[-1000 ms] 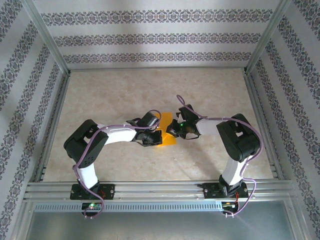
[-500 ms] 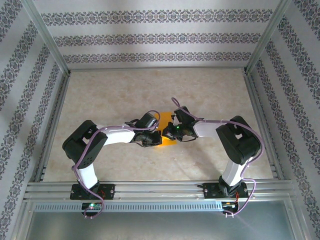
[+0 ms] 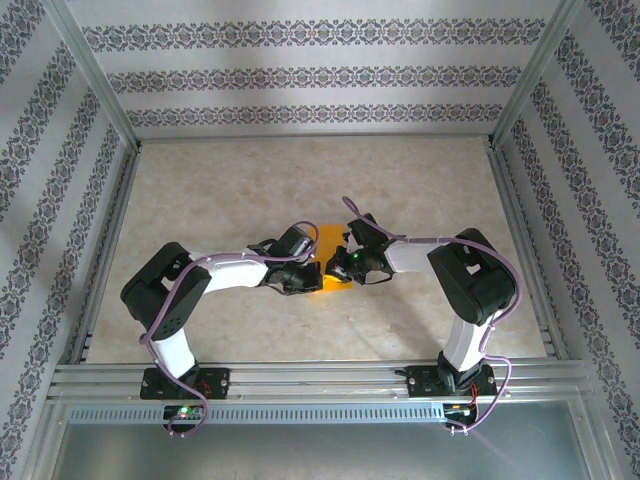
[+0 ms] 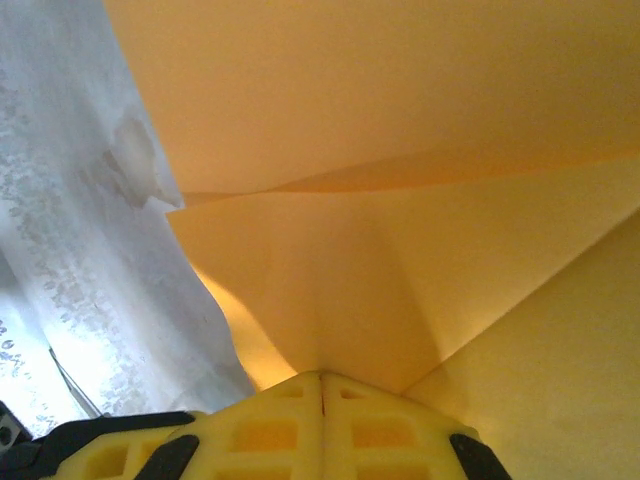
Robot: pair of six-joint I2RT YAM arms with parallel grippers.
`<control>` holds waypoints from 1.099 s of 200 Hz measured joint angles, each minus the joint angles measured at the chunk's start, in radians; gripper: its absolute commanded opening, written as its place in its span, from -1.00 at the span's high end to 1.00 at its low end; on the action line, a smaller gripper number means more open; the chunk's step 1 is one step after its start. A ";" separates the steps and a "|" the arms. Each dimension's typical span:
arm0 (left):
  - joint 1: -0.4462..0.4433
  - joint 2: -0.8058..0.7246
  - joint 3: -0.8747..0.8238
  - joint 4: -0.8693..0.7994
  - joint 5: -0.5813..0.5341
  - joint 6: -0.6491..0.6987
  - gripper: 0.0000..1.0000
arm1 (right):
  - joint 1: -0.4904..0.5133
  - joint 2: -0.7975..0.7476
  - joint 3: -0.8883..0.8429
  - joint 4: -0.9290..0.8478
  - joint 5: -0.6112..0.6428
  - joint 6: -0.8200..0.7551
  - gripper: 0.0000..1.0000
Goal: Fold a paper plane with a square sheet of paper (pick it up from the middle)
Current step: Fold the triangle a second time at the center of the table.
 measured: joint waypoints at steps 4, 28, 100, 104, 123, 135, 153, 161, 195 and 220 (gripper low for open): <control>0.000 -0.005 0.000 -0.001 -0.001 0.000 0.96 | 0.000 0.000 0.000 0.000 0.000 -0.002 1.00; 0.001 -0.011 0.000 -0.003 -0.002 0.000 0.96 | 0.000 0.000 0.003 -0.004 0.000 -0.010 1.00; 0.006 0.018 0.002 -0.021 0.001 -0.008 1.00 | 0.000 0.000 0.008 -0.013 0.000 -0.026 1.00; 0.006 0.018 0.002 -0.021 0.002 -0.008 1.00 | 0.000 0.000 0.008 -0.014 0.000 -0.026 1.00; 0.006 0.018 0.002 -0.021 0.002 -0.010 1.00 | 0.001 -0.002 0.010 -0.021 0.001 -0.030 1.00; 0.006 0.018 0.002 -0.021 0.002 -0.011 1.00 | 0.001 -0.005 0.010 -0.030 0.002 -0.032 1.00; 0.006 0.018 0.002 -0.021 0.003 -0.011 1.00 | 0.001 -0.005 0.010 -0.033 0.001 -0.031 1.00; 0.006 0.018 0.002 -0.021 0.002 -0.011 1.00 | 0.001 -0.005 0.010 -0.033 0.001 -0.029 1.00; 0.006 0.018 0.002 -0.020 0.003 -0.011 1.00 | 0.019 -0.005 0.012 -0.034 -0.003 -0.028 1.00; 0.006 0.019 0.002 -0.020 0.003 -0.011 1.00 | 0.026 -0.005 0.016 -0.041 -0.007 -0.029 1.00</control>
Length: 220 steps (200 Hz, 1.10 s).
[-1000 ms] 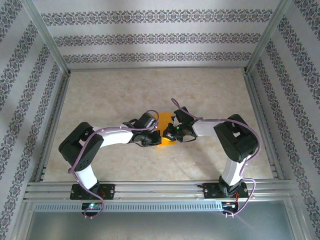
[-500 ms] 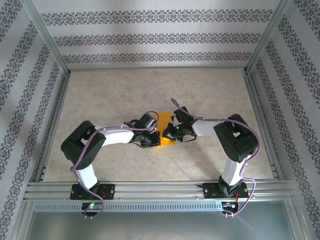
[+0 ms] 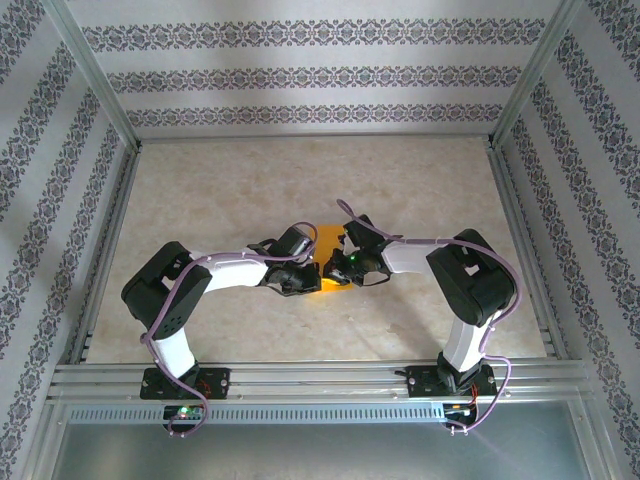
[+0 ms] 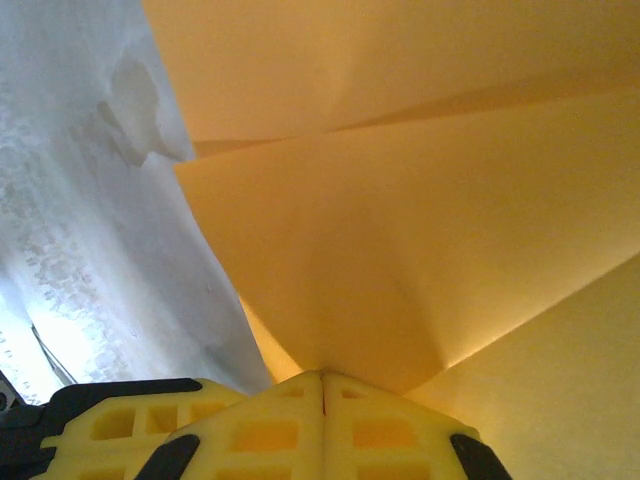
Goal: Fold a paper plane with a square sheet of paper (pick it up from the middle)
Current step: Fold the triangle a second time at the center of the table.
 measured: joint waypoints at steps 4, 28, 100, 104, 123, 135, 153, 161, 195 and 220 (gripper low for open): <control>0.000 0.000 0.000 0.000 0.000 0.000 1.00 | 0.000 0.000 0.000 0.000 0.000 0.000 1.00; 0.000 0.000 0.000 0.000 0.000 0.000 1.00 | -0.003 0.002 0.000 -0.002 -0.001 -0.001 1.00; 0.000 0.003 0.001 0.002 0.000 0.000 1.00 | -0.121 0.031 0.033 -0.029 -0.026 -0.071 1.00; 0.000 0.003 0.001 0.002 0.000 0.000 1.00 | -0.131 0.033 0.035 -0.030 -0.026 -0.075 1.00; 0.000 0.003 0.002 0.003 0.000 0.000 1.00 | -0.193 0.053 0.060 -0.031 -0.029 -0.103 1.00; 0.000 0.005 0.005 0.003 0.000 0.000 1.00 | -0.232 0.066 0.079 -0.034 -0.034 -0.118 1.00; 0.000 0.006 0.008 0.001 0.000 0.001 1.00 | -0.284 0.076 0.099 -0.038 -0.018 -0.138 1.00; 0.000 0.006 0.008 0.000 0.000 0.001 1.00 | -0.309 0.076 0.103 -0.038 -0.004 -0.149 0.99; 0.000 0.006 0.024 -0.026 0.000 0.005 0.90 | -0.364 0.031 0.098 -0.053 0.029 -0.165 0.80; 0.000 -0.008 0.042 -0.029 -0.002 0.006 0.71 | -0.346 -0.072 0.049 -0.047 0.027 -0.159 0.56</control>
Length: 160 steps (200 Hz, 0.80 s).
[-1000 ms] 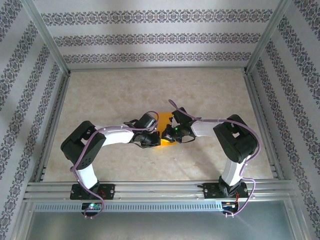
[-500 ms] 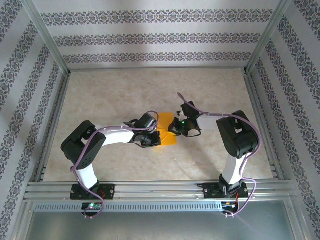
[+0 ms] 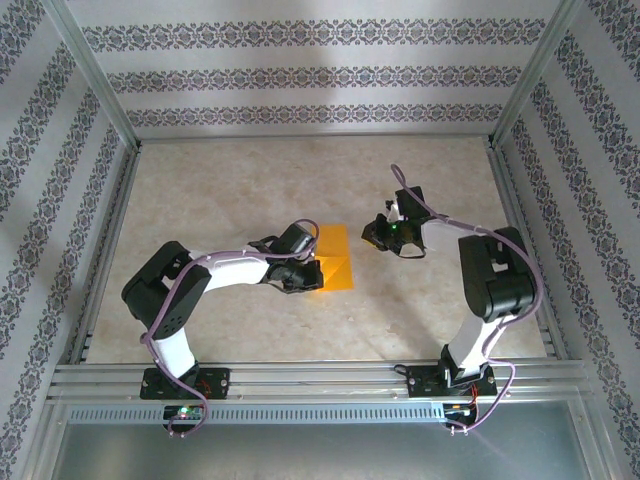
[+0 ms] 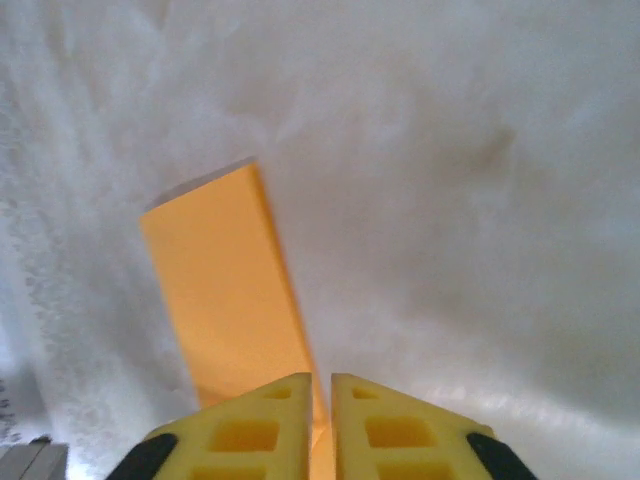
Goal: Fold a paper plane with a square sheet of paper (pick it up from the middle)
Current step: Fold the triangle a second time at the center of the table, then pick up the paper from the center of the table.
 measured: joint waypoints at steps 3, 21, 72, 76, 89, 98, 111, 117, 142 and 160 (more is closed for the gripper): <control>0.000 -0.003 0.003 0.000 -0.002 0.002 0.68 | 0.005 -0.011 -0.008 0.003 0.000 0.008 0.52; 0.003 -0.023 0.025 0.007 -0.012 0.001 0.63 | 0.034 -0.061 -0.055 0.017 -0.005 0.030 0.36; 0.039 0.000 0.082 0.042 -0.050 -0.002 0.71 | 0.126 -0.069 -0.106 0.037 -0.023 0.096 0.27; 0.040 0.009 0.088 0.045 -0.054 -0.003 0.72 | 0.130 -0.067 -0.106 0.041 -0.024 0.100 0.27; 0.047 0.035 0.101 0.051 -0.064 -0.006 0.75 | 0.145 -0.057 -0.106 0.058 -0.024 0.115 0.27; 0.051 0.050 0.106 0.055 -0.071 -0.010 0.77 | 0.151 -0.047 -0.106 0.068 -0.027 0.123 0.27; 0.058 0.069 0.108 0.059 -0.079 -0.014 0.80 | 0.156 -0.032 -0.106 0.076 -0.027 0.135 0.27; 0.060 0.077 0.108 0.060 -0.083 -0.014 0.81 | 0.158 -0.026 -0.106 0.079 -0.027 0.140 0.26; 0.069 0.100 0.108 0.061 -0.089 -0.023 0.83 | 0.161 -0.008 -0.106 0.085 -0.026 0.148 0.26; 0.074 0.105 0.108 0.062 -0.089 -0.036 0.83 | 0.161 -0.006 -0.106 0.086 -0.026 0.156 0.25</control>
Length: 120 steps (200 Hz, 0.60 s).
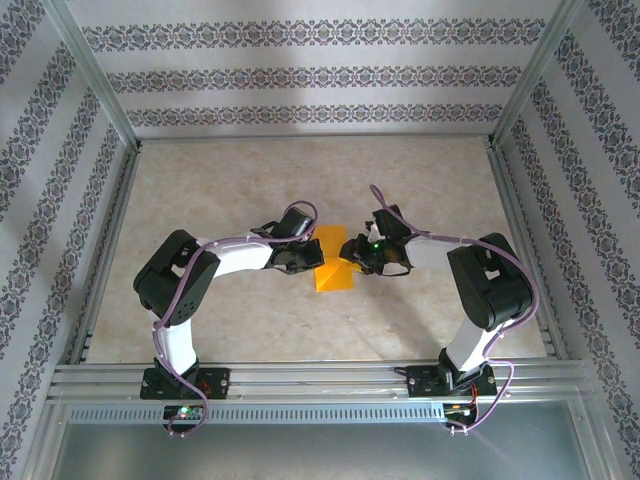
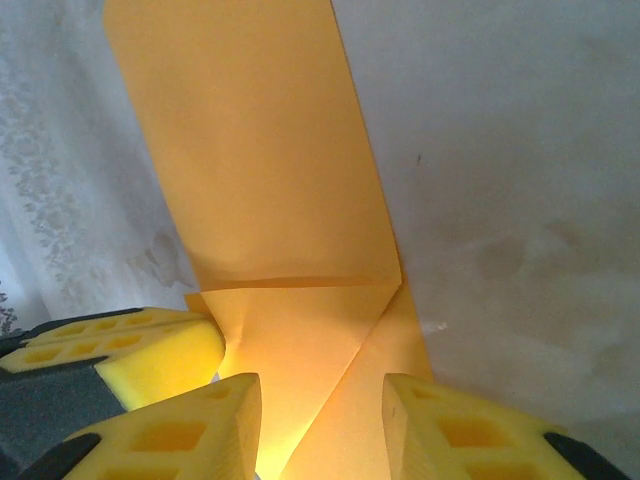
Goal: Fold a paper plane with a square sheet of paper (pick it up from the middle)
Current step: Pick up the paper from the center of the table.
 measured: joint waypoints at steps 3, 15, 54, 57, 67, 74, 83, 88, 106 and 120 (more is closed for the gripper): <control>0.001 0.000 0.000 0.000 0.000 -0.002 0.83 | 0.000 0.000 0.000 0.000 0.000 0.000 0.25; 0.004 0.003 -0.004 0.008 0.000 -0.012 0.83 | 0.002 0.000 0.000 0.002 0.000 0.007 0.25; 0.012 0.013 -0.019 0.023 0.000 -0.040 0.84 | 0.017 0.012 0.000 0.007 0.000 0.015 0.25; 0.012 0.013 -0.019 0.023 0.000 -0.042 0.84 | 0.019 0.013 0.000 0.007 0.000 0.015 0.25; 0.012 0.013 -0.019 0.023 0.000 -0.047 0.84 | 0.021 0.013 0.000 0.006 0.001 0.016 0.25; 0.012 0.013 -0.020 0.024 0.000 -0.050 0.84 | 0.021 0.013 0.001 0.006 0.001 0.018 0.25; 0.012 0.013 -0.021 0.025 0.001 -0.055 0.84 | 0.022 0.013 0.002 0.006 0.002 0.018 0.25; 0.012 0.013 -0.021 0.026 0.000 -0.056 0.84 | 0.026 0.013 0.002 0.006 0.004 0.019 0.25; 0.012 0.013 -0.021 0.026 0.000 -0.061 0.84 | 0.026 0.020 0.008 0.006 0.005 0.022 0.26; 0.012 0.013 -0.023 0.029 0.000 -0.064 0.85 | 0.028 0.026 0.012 0.005 0.007 0.029 0.26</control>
